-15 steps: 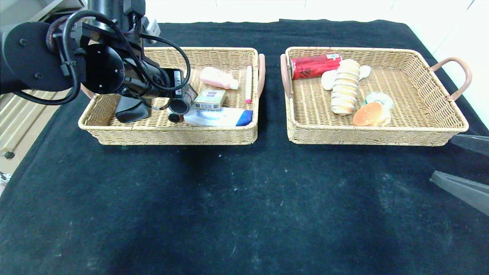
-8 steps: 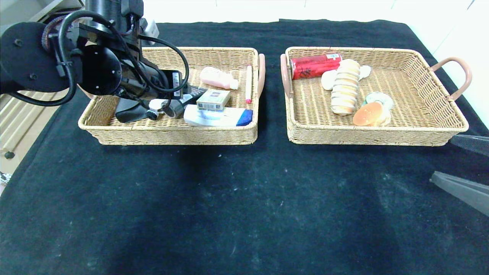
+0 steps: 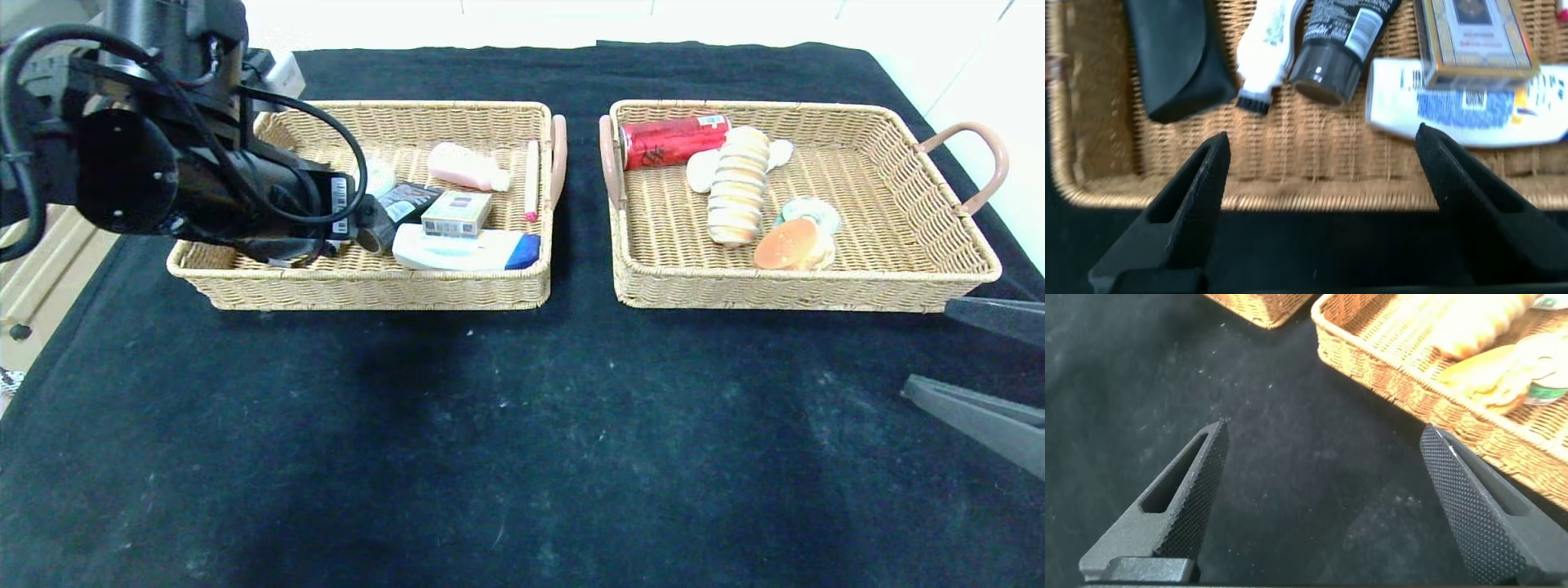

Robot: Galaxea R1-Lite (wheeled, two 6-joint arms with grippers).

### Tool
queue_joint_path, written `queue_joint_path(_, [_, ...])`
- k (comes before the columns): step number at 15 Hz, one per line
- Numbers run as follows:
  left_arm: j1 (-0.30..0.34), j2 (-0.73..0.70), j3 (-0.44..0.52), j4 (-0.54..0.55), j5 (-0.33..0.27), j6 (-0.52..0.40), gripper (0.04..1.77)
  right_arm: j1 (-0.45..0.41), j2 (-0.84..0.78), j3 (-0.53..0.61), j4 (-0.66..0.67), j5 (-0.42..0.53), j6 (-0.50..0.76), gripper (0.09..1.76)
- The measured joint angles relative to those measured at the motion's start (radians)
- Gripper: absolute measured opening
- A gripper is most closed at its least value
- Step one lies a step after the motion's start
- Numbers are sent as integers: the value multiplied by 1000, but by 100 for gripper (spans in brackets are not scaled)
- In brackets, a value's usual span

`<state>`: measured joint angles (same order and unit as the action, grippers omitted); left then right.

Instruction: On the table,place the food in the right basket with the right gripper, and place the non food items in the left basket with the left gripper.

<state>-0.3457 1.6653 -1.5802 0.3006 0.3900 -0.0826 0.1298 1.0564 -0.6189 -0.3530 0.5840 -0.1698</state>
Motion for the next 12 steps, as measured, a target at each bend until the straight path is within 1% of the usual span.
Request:
queue_joint_path(3, [-16, -147, 111, 0, -2, 19, 167, 15, -7, 2, -4, -28, -2, 171])
queue_joint_path(5, [-55, -258, 184, 1, 4, 31, 168, 7, -11, -9, 0, -34, -1, 171])
queue_joint_path(8, [-107, -436, 324, 7, 14, 40, 169, 4, -14, -26, 15, -91, 3, 171])
queue_joint_path(10, [-121, -552, 421, 16, 17, 41, 169, -1, -38, -29, 90, -124, 4, 171])
queue_joint_path(11, [-122, -614, 464, 35, 19, 42, 170, -6, -60, -29, 150, -143, 4, 171])
queue_joint_path(12, [-116, -676, 496, 76, 18, 42, 170, -12, -87, -32, 198, -159, 4, 171])
